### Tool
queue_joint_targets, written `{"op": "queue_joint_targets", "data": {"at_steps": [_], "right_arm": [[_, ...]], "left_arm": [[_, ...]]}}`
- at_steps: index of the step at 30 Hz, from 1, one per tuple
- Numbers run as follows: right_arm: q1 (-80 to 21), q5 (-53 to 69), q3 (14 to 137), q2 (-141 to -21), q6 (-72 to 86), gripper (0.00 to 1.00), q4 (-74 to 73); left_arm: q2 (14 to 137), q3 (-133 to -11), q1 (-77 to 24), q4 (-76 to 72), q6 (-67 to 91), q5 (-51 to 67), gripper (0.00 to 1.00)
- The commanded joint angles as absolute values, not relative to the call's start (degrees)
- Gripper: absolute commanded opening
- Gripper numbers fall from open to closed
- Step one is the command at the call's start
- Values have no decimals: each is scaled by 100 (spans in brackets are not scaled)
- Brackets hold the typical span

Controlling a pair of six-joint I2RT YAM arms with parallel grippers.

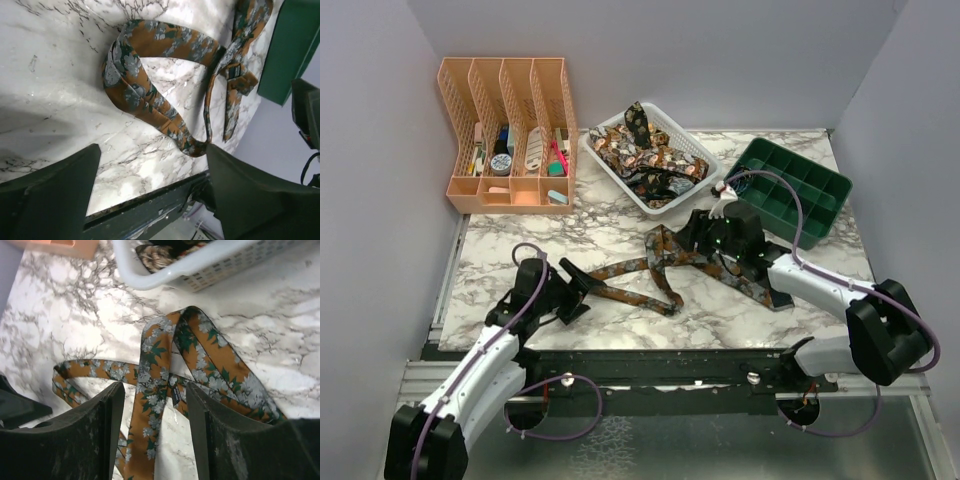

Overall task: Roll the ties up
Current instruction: Flatten out the tie at the center of the board.

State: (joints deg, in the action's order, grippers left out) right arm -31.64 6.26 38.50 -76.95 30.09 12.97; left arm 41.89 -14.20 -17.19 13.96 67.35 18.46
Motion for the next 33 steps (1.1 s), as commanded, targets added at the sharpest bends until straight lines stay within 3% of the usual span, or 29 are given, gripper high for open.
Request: {"op": "queue_joint_targets", "data": {"at_steps": [1,5,10,15,20,33], "right_arm": [[-3208,1229,4218,-7785,1409,58,392],[-3209,506,4191,-7612,1676,59,41],[-3164,-2018,4230,-7699,3244,60,-1175],[-2539,-1045,4199,-7738,3644,57,-1189],[-2263,-644,4118,-7459,3736,57,-1068],[-2118,-284,4155,-7378,3752,57,-1273]], "left_arm": [[3674,-1753,-1688,2275,6626,1299,98],[3918,-2551,-1687,2568,5549,1125,99],[4752,-3187,-2294,2118,4306,1684,91],[5809,-3613,-4429,1530,3886,634,89],[6973,-3912,-5698,881,3361,85,88],[8581,-4388,-6705,18,2206,-612,89]]}}
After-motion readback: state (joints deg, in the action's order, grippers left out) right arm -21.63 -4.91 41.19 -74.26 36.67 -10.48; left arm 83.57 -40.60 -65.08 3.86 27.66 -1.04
